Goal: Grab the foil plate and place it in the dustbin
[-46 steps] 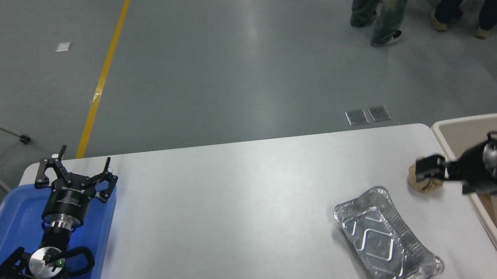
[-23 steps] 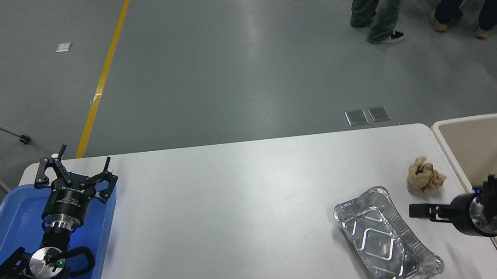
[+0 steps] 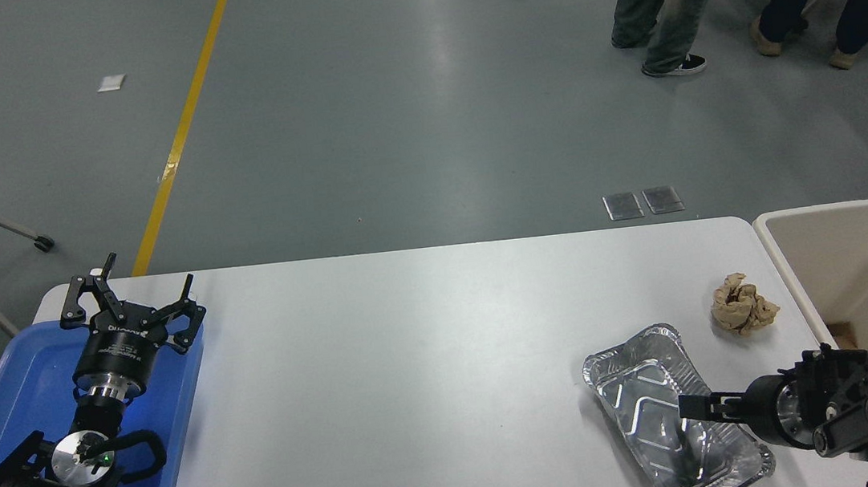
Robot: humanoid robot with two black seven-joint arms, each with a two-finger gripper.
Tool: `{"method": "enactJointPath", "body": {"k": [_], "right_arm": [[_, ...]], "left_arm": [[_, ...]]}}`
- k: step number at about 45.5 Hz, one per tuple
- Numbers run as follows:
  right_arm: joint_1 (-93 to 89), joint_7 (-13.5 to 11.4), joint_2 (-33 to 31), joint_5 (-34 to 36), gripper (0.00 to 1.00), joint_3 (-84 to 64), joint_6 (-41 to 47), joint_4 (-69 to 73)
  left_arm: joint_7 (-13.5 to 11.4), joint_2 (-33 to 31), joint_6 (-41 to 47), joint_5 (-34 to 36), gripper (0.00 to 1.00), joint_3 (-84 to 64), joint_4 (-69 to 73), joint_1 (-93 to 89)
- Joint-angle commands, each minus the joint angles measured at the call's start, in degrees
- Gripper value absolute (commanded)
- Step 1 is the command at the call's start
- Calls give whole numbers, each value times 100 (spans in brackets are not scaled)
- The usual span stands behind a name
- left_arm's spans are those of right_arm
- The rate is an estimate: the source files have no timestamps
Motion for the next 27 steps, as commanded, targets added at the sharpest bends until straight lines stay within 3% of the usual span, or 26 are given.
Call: {"method": "enactJointPath", "body": {"k": [1,6,18,27], "right_arm": [[-101,8,228,-8,3,-1,-9,-296],[-83,34,219,-8,0,-53,9,-349],[5,359,149,9,0,-133,-9,-287],[400,543,-290,-139,0,-238,9,134]], "left_arm": [[7,0,0,0,99,0,1,0],[-2,0,0,0,99,0,-7,0],[7,0,0,0,99,9,-8,0],[7,0,0,0,99,9,-8,0]]}}
